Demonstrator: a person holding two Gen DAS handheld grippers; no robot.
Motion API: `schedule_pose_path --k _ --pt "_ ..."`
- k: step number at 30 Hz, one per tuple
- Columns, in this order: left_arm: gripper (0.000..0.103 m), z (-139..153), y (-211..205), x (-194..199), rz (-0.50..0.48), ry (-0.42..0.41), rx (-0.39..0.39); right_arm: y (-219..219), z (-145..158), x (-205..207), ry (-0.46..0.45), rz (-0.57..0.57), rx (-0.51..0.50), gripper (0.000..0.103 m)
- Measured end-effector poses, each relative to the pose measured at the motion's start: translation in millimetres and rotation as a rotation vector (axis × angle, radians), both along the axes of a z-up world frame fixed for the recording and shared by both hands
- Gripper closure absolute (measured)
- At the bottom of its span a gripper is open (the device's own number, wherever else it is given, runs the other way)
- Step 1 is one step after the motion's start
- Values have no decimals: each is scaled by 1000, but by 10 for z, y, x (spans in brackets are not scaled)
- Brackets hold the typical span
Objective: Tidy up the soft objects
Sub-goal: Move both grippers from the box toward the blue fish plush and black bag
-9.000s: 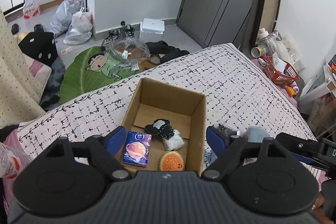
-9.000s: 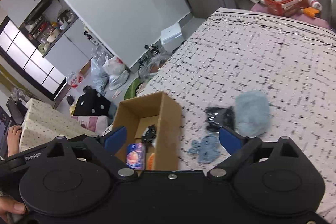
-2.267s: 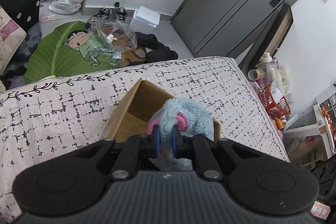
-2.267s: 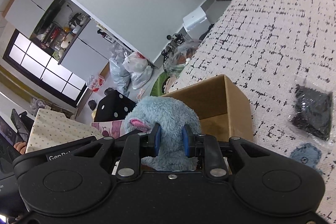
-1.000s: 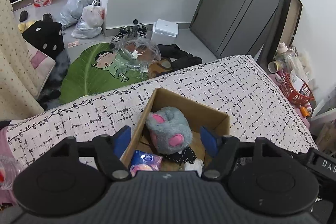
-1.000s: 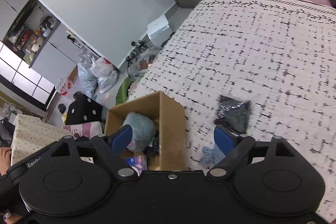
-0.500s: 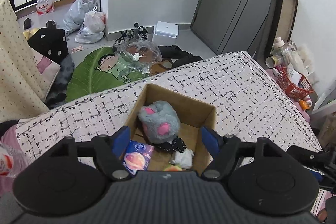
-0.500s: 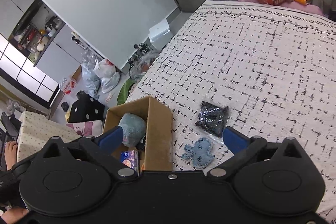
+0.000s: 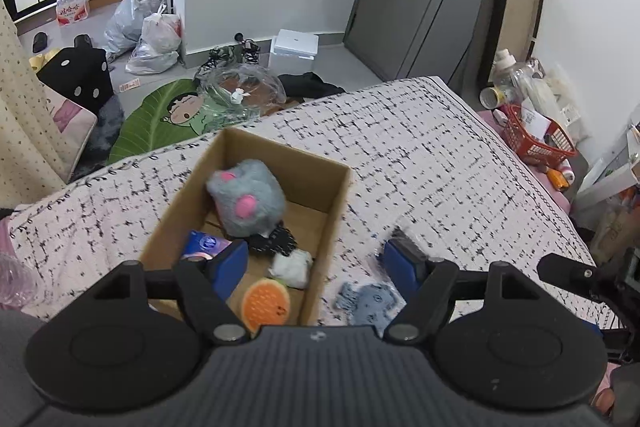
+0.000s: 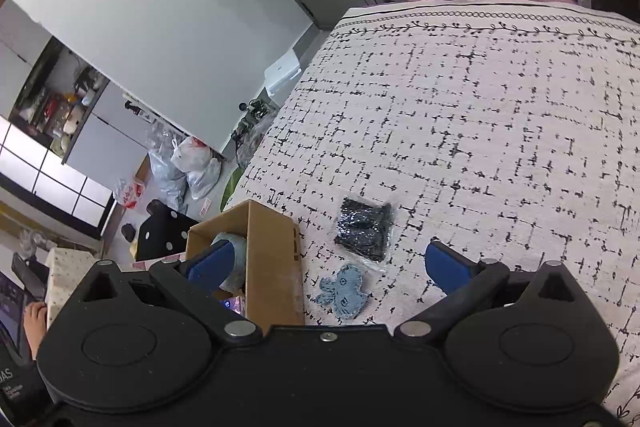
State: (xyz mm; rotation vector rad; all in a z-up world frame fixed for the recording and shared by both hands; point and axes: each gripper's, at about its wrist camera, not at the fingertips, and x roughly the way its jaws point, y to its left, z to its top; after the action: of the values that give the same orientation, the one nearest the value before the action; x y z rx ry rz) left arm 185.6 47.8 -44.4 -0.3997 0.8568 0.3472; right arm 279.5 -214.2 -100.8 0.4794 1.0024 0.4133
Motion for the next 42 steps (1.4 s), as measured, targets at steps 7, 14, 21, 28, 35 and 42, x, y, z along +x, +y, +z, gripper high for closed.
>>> schedule_pose_path --k 7,14,21,28,35,42 --pt "29 -39 -268 65 -6 1 2 -154 -89 9 29 -25 33 0" --pt "29 -176 -469 103 -1 13 0 -151 -172 51 33 8 48 0" --pt "30 -331 -640 145 -15 16 26 -178 -356 163 97 -11 75 0" --pt "33 -559 -820 240 -34 37 10 -259 -467 218 119 -41 98 0" --pt "37 -802 -959 351 -58 71 46 -283 -579 302 145 -37 110 0" --pt "52 -1053 -961 465 -65 108 49 -248 -709 377 172 -17 120 1"
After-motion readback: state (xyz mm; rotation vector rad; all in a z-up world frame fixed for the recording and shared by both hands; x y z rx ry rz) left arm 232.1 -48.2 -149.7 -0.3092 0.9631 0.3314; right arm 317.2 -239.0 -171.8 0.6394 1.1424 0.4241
